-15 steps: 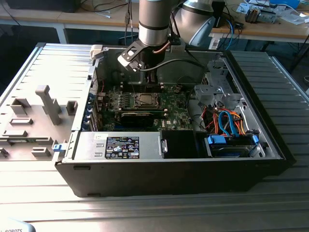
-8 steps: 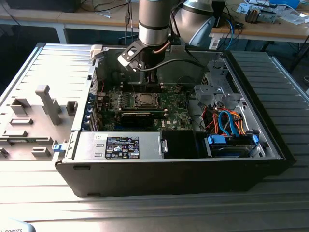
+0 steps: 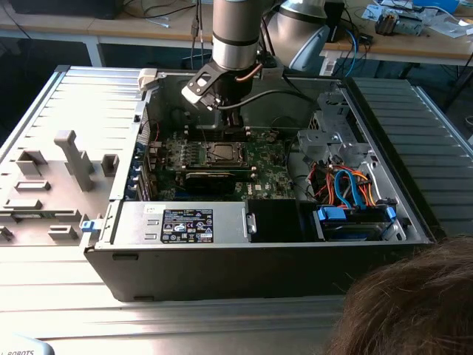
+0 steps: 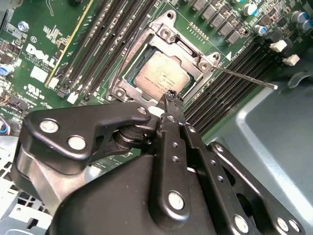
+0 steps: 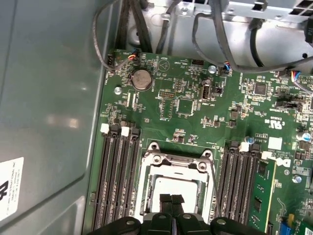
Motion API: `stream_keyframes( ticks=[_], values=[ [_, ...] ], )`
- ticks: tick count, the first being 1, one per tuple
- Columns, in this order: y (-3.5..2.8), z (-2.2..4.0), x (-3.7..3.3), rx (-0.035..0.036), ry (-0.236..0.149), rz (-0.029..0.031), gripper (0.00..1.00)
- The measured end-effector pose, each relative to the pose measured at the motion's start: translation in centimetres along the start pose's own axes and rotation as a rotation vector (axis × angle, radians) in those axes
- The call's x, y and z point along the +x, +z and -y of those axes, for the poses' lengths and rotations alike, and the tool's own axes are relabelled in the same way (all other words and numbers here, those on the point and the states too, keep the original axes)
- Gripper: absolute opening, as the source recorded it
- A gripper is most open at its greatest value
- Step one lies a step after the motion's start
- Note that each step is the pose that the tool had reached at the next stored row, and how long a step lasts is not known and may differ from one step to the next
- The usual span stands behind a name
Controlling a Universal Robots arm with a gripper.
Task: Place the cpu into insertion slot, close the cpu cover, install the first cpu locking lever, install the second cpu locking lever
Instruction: 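Install the first cpu locking lever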
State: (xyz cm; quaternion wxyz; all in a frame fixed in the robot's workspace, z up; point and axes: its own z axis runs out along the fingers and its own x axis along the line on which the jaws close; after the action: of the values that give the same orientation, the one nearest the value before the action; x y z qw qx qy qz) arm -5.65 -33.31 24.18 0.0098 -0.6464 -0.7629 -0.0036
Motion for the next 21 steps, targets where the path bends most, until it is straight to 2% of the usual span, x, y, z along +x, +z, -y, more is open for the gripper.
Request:
stream_keyframes(
  ticks=[10,14,21],
  values=[
    [0.0,0.0,0.0,0.0015,-0.078,0.0005,0.11],
    [0.0,0.0,0.0,0.0025,-0.126,0.0009,0.11],
    [0.0,0.0,0.0,0.0036,-0.184,0.0013,0.11]
  ],
)
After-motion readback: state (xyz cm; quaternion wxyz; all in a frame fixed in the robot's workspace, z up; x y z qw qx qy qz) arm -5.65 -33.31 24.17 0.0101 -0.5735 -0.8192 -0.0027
